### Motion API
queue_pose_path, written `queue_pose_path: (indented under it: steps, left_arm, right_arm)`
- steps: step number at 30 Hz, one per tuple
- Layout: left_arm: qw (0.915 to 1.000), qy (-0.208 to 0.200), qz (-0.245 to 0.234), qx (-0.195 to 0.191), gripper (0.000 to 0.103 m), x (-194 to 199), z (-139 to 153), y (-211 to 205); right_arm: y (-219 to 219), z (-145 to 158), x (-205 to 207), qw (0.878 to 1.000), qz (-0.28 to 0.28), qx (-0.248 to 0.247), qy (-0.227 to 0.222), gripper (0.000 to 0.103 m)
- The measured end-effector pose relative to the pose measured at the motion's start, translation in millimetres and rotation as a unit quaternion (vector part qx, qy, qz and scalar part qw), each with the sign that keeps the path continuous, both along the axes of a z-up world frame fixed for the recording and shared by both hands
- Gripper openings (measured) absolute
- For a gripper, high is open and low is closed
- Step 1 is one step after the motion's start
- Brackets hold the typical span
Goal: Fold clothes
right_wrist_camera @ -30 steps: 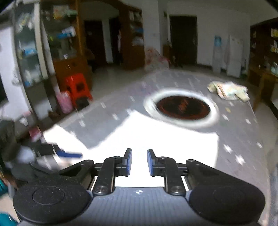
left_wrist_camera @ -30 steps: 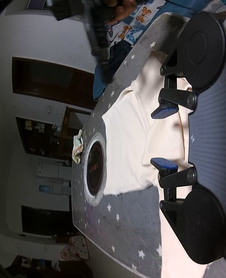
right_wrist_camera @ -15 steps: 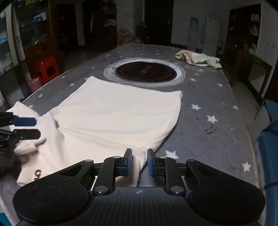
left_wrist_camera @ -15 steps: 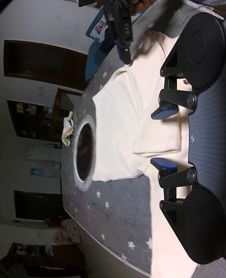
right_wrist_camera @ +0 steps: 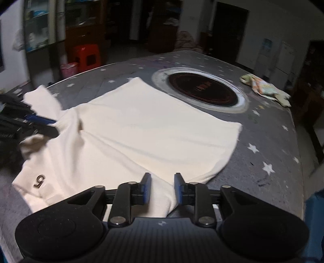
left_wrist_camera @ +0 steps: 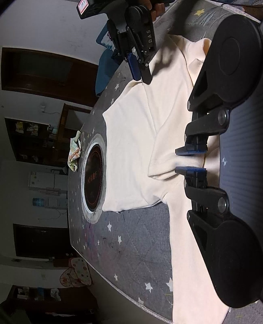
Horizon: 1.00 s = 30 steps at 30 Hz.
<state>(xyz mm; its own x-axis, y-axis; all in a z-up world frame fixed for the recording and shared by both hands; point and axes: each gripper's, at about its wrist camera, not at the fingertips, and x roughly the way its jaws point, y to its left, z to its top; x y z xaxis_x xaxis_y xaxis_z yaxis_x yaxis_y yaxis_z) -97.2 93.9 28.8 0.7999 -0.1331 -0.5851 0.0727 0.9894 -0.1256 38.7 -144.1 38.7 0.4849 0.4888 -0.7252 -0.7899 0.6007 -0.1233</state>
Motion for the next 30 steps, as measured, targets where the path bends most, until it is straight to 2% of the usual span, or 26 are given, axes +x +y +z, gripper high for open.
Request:
queue_pose_path:
  steps: [5, 6, 7, 14, 18, 20, 22, 27, 30]
  left_arm:
    - [1.0, -0.002, 0.0, -0.001, 0.01, -2, 1, -2]
    - [1.0, -0.004, 0.0, -0.002, 0.009, -3, 2, -2]
    - [1.0, -0.006, 0.0, -0.003, 0.009, -4, 4, -1]
    - [0.9995, -0.02, -0.017, -0.019, 0.008, -12, 17, -6]
    - [0.9997, 0.004, -0.013, -0.019, 0.009, -2, 6, -10]
    - [0.9998, 0.007, -0.01, -0.018, 0.012, -1, 4, -9]
    - [0.9999, 0.004, -0.008, -0.006, 0.018, -3, 6, -10]
    - [0.9997, -0.006, -0.005, 0.024, 0.019, -6, 8, -12]
    - [0.9996, -0.005, 0.002, 0.027, 0.019, -5, 7, -10]
  right_arm:
    - [5, -4, -1, 1.0, 0.021, -0.021, -0.007, 0.025]
    - [5, -4, 0, 1.0, 0.022, -0.02, -0.005, 0.017]
    - [5, -3, -1, 1.0, 0.021, -0.02, -0.005, 0.003]
    - [-25, 16, -10, 0.999, -0.015, -0.01, -0.03, 0.0]
    - [-46, 11, -4, 0.998, -0.054, -0.005, -0.022, 0.001]
    - [-49, 9, -6, 0.997, -0.067, -0.005, -0.027, 0.001]
    - [-49, 12, -13, 0.998, -0.061, 0.007, -0.027, 0.004]
    - [-40, 13, -40, 0.999, -0.024, 0.036, -0.007, 0.008]
    - [-35, -2, -48, 1.0, -0.015, 0.015, 0.012, 0.009]
